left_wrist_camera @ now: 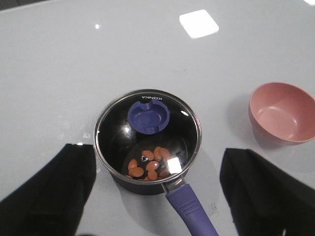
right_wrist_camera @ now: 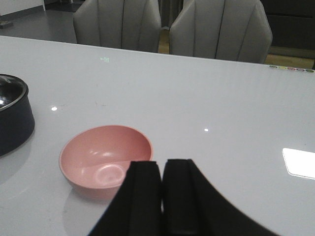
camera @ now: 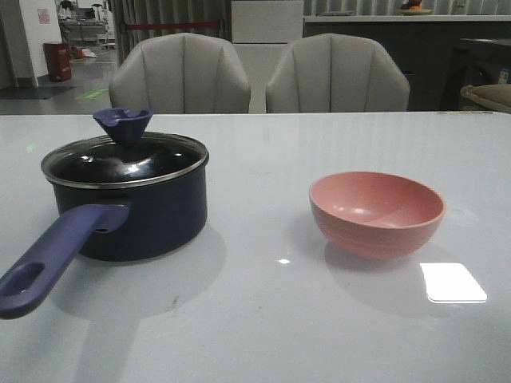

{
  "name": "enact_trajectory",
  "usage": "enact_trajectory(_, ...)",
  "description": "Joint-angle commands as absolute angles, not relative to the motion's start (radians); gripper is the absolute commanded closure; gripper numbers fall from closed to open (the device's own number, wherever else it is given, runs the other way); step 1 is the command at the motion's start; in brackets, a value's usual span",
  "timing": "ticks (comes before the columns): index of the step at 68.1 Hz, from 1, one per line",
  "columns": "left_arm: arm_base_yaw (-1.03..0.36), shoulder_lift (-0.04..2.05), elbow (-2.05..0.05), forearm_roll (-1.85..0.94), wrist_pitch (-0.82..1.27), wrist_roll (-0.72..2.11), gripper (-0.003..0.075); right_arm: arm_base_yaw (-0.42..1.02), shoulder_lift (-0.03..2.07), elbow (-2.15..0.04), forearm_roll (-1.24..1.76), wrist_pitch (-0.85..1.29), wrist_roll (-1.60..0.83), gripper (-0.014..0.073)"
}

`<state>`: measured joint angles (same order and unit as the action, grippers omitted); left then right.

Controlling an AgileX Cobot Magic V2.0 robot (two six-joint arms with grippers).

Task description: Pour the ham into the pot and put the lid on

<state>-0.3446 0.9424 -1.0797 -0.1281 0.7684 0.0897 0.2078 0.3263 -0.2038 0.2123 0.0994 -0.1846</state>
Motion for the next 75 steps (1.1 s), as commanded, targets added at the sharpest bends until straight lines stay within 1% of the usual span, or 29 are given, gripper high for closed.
enact_trajectory(1,-0.350,0.812,-0.986,-0.139,0.600,0.092,0.0155,0.209,0.333,-0.232,0.213,0.019,-0.192,0.0435)
enact_trajectory(24,-0.350,0.329,-0.537,-0.135,0.359,0.092,0.0155,0.209,0.333,-0.232,0.213,0.019,-0.192,0.0435)
enact_trajectory(30,-0.350,0.237,-0.449,-0.133,0.320,0.092,0.0155,0.209,0.333,-0.232,0.213,0.019,-0.192,0.0435)
enact_trajectory(37,-0.350,0.178,-0.367,-0.129,0.284,0.092,0.0164,0.209,0.333,-0.232,0.213,0.019,-0.192,0.0435)
enact_trajectory(40,-0.350,0.167,-0.343,-0.129,0.262,0.092,0.0192,0.209,0.333,-0.232,0.213,0.019,-0.192,0.0435)
enact_trajectory(43,-0.350,0.162,-0.331,-0.129,0.233,0.092,0.0243,0.209,0.333,-0.232,0.213,0.019,-0.192,0.0435)
enact_trajectory(50,-0.350,0.162,-0.327,-0.129,0.193,0.092,0.0439,0.209,0.333,-0.232,0.213,0.019,-0.192,0.0435)
enact_trajectory(51,-0.350,0.162,-0.327,-0.129,0.188,0.092,0.0482,0.209,0.333,-0.232,0.213,0.019,-0.192,0.0435)
enact_trajectory(56,-0.350,0.162,-0.327,-0.129,0.177,0.092,0.0614,0.209,0.333,-0.232,0.213,0.019,-0.192,0.0435)
enact_trajectory(57,-0.350,0.162,-0.327,-0.129,0.177,0.092,0.0622,0.209,0.333,-0.232,0.213,0.019,-0.192,0.0435)
enact_trajectory(60,-0.350,0.162,-0.327,-0.129,0.183,0.092,0.0595,0.209,0.333,-0.232,0.213,0.019,-0.192,0.0435)
enact_trajectory(75,-0.350,0.162,-0.321,-0.129,0.190,0.092,0.0607,0.209,0.333,-0.232,0.213,0.019,-0.192,0.0435)
